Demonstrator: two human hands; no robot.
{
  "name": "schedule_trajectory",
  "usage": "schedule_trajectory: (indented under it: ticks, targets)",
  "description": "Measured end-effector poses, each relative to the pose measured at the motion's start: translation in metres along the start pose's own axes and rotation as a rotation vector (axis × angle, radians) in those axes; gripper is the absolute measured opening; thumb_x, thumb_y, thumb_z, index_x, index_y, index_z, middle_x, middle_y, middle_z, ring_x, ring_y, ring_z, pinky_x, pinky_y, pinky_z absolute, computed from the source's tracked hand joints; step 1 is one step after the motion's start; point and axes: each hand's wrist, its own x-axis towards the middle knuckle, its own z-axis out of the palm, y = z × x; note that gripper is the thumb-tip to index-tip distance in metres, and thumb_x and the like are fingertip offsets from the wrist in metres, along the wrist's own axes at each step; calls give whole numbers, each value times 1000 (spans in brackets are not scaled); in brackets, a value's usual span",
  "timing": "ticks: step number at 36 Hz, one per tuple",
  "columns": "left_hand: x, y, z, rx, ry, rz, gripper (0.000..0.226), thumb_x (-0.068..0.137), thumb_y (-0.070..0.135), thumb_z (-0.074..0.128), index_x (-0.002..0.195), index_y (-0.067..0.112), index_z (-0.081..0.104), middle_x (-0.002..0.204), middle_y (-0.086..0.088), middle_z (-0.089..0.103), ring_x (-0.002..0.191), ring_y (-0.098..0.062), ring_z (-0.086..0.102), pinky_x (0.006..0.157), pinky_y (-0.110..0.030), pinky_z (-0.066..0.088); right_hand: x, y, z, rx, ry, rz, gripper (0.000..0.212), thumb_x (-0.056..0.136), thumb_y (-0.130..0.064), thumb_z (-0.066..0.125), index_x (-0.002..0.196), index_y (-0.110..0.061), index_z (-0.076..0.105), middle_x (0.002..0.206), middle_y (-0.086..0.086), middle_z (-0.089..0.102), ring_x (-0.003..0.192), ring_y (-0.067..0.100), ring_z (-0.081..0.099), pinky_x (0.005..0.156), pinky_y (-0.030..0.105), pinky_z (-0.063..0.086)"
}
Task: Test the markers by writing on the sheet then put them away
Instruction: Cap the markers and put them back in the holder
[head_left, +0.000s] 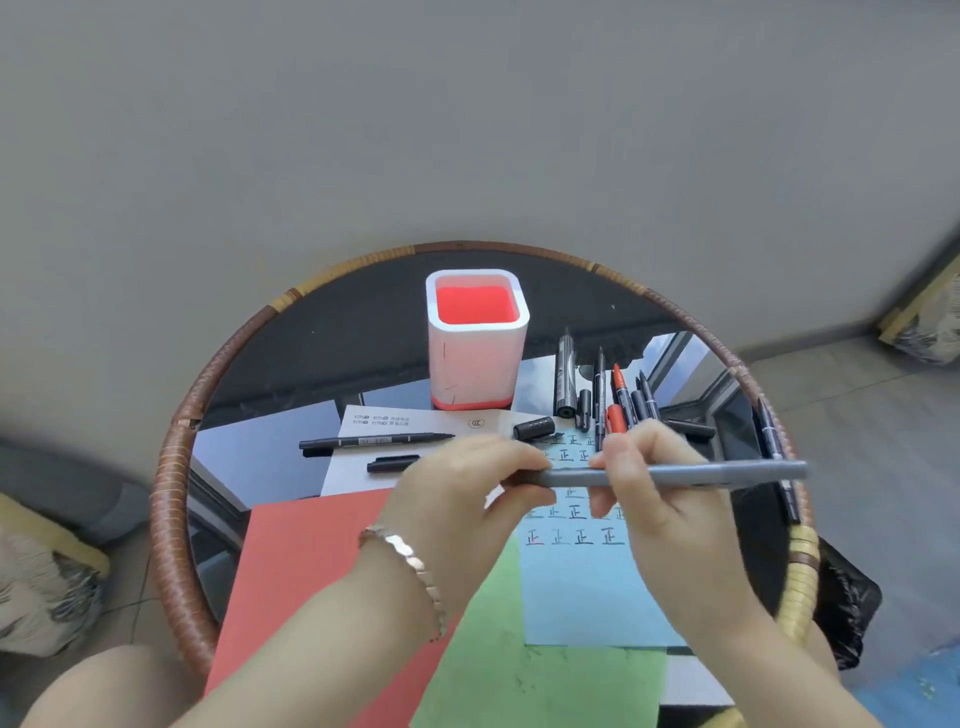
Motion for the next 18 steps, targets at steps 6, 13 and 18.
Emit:
schedule_trajectory:
  ticks: [6,13,18]
  targets:
    - [39,-33,-12,307,151,-106,34,78,22,64,110,9,63,122,-13,57,114,-31,51,95,-47,42,48,-16,8,-127,107,-129,17,86,-15,59,73,-17,48,54,-3,46,46,5,45,45,13,36]
    - [71,-51,-12,241,116,-368,29,89,30,54,113,16,59,139,-9,41,123,-28,41,94,-35,37,117,-30,37,-401,-25,-202,8,84,-16,63,76,-14,61,62,-7,62,55,-2,56,55,12,43]
    - [73,-51,-11,193,173,-263,16,90,19,54,96,5,59,100,-4,56,87,-18,48,71,-31,40,128,-10,46,-563,-151,-41,9,84,-22,61,83,-13,63,63,-7,52,60,7,49,64,30,45]
